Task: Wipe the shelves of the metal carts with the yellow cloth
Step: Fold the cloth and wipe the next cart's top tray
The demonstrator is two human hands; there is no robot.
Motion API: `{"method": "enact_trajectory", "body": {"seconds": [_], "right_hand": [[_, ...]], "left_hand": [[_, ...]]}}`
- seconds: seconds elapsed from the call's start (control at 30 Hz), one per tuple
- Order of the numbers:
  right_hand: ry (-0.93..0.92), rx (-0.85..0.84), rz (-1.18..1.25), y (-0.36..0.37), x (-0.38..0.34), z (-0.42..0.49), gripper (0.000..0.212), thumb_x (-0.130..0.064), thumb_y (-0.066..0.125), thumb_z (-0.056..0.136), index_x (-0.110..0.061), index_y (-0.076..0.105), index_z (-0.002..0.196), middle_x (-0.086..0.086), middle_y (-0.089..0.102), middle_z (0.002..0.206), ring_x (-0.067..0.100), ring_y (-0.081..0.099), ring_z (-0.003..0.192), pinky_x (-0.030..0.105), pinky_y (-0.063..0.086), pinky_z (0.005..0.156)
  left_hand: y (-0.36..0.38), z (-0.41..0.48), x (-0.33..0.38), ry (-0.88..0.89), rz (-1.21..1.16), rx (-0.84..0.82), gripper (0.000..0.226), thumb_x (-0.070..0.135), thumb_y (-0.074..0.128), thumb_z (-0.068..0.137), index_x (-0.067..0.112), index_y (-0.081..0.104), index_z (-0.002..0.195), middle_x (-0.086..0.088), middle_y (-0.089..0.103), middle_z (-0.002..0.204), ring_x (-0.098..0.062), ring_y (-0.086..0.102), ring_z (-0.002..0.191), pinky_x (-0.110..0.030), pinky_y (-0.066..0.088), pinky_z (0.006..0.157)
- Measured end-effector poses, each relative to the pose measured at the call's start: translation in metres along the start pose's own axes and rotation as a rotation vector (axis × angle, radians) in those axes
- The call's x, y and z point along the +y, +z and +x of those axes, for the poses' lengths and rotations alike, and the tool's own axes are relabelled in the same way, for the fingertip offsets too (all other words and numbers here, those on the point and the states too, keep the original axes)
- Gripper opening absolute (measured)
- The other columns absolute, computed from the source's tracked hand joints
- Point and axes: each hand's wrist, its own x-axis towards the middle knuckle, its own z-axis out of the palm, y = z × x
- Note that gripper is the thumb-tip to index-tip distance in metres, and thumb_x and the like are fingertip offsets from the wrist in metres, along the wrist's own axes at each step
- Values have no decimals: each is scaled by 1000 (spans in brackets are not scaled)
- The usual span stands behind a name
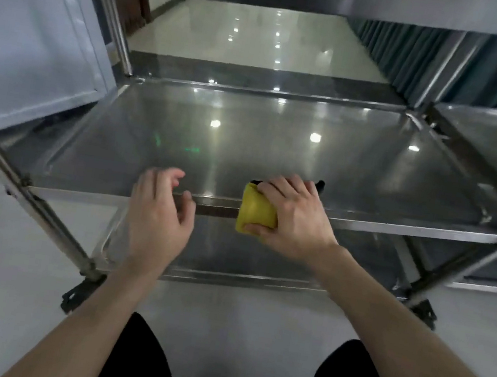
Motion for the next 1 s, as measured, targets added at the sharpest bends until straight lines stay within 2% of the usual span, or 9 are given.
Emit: {"method": "enact_trajectory", "body": {"seconds": [0.23, 0.4, 0.47, 0.57, 0.67, 0.77, 0.87, 0.93, 1.0], "right_hand": [[198, -103, -233, -91, 178, -114, 89, -81, 70, 80, -21, 59, 145, 0, 63, 138, 31, 55, 126, 48, 38, 108], [322, -205, -367, -133, 247, -156, 92, -72, 83, 72, -13, 63, 140, 7, 65, 132, 37, 56, 131, 53, 29, 128], [362, -270, -370, -139, 251, -159, 93, -68, 85, 73, -13, 60, 143, 8, 63, 136, 36, 54, 134, 50, 31, 127], [473, -373, -295, -152, 241, -148, 84, -61, 83, 82, -18, 55, 148, 4, 58, 139, 30, 54, 132, 45, 45, 109], [596, -317, -130, -162, 239, -137, 67, -49, 88, 82, -21, 62, 136, 0, 57, 126, 27, 59, 118, 42, 51, 92], [765, -134, -41, -154, 243, -109, 60, -39, 88, 83, -17, 64, 133, 5, 58, 126, 30, 62, 111, 37, 48, 84], [975, 53, -15, -132, 262, -63, 61, -35, 79, 95, -7, 53, 143, 15, 54, 139, 36, 58, 123, 46, 51, 93], [1085, 85, 21, -115, 281, -37, 64, -33, 73, 99, -3, 46, 149, 18, 47, 149, 39, 52, 134, 50, 48, 104], [1173, 85, 91, -98, 303, -16, 66, -31, 67, 102, 1, 41, 152, 19, 43, 154, 41, 49, 140, 47, 44, 111]], "left_hand": [[111, 26, 134, 289, 51, -228, 27, 26, 58, 103, 7, 61, 121, -14, 62, 113, -37, 58, 104, -49, 45, 95], [154, 36, 191, 344, 148, -333, 44, 39, 44, 107, 9, 58, 136, -15, 63, 121, -38, 59, 113, -51, 44, 102], [161, 34, 196, 351, 247, -372, 51, 43, 39, 108, 10, 54, 143, -15, 63, 124, -37, 58, 117, -50, 41, 107], [162, 33, 197, 352, 313, -407, 56, 44, 35, 107, 11, 50, 150, -16, 62, 130, -37, 57, 122, -51, 40, 109], [161, 33, 200, 340, 336, -417, 58, 44, 36, 107, 10, 48, 153, -18, 60, 133, -38, 55, 124, -52, 39, 112], [162, 33, 200, 319, 323, -410, 63, 44, 36, 106, 7, 43, 157, -21, 59, 133, -40, 54, 125, -54, 38, 114], [162, 33, 202, 299, 332, -405, 68, 45, 35, 106, 7, 37, 162, -21, 59, 132, -40, 54, 123, -54, 38, 114], [162, 32, 202, 297, 341, -408, 69, 46, 33, 106, 7, 34, 164, -20, 58, 132, -39, 53, 123, -53, 38, 115], [163, 32, 200, 301, 346, -419, 70, 46, 32, 107, 8, 31, 165, -19, 58, 133, -38, 52, 123, -53, 37, 115]]}}
